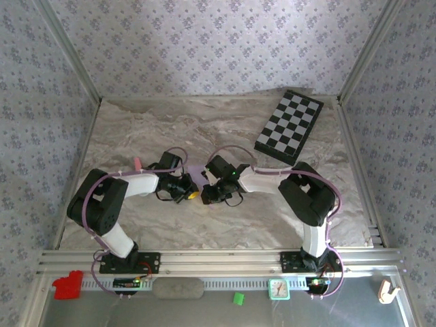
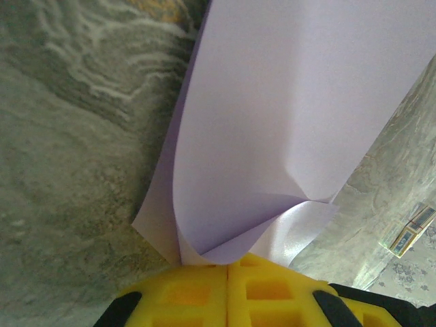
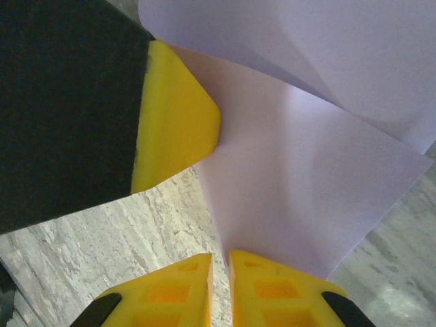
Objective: Fold a paper plane with a square sheet of paper (pick it up from the middle)
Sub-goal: Third fold the triangle at the center of the table.
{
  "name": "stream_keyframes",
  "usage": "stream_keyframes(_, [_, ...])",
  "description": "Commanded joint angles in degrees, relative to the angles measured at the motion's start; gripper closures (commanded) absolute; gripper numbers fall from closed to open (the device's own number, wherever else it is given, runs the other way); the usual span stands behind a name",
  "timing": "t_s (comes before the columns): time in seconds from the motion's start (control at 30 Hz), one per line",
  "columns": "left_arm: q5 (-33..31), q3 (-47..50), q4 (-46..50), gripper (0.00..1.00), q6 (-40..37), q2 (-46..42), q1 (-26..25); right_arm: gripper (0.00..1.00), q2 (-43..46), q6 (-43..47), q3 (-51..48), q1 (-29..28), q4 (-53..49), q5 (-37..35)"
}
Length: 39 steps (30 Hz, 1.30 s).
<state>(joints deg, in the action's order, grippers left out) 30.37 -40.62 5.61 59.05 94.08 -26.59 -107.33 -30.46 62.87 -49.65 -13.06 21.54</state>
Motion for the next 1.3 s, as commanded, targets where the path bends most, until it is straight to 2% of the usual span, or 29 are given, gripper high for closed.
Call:
stream_keyframes(0.0, [-5.6,1.4,5.7,0.92,0.2,2.1,0.2,0.86,-1.1,0.8,0.7,-0.1,-1.0,0.5])
stream_keyframes(0.63, [-7.4,1.4,7.8,0.93,0.7,3.0,0.6,0.89,-2.9,1.8,0.2,-0.1,-3.7,-1.2])
stream_keyframes(1.0, [-9.2,2.5,8.7,0.94,0.9,4.0,1.2,0.89,0.2,5.8,-2.4,-0.3,-8.7,4.0])
stream_keyframes(1.27, [-9.1,2.5,8.6,0.94,0.9,4.2,1.5,0.89,3.0,6.1,-6.0,-0.8,-11.0,4.6])
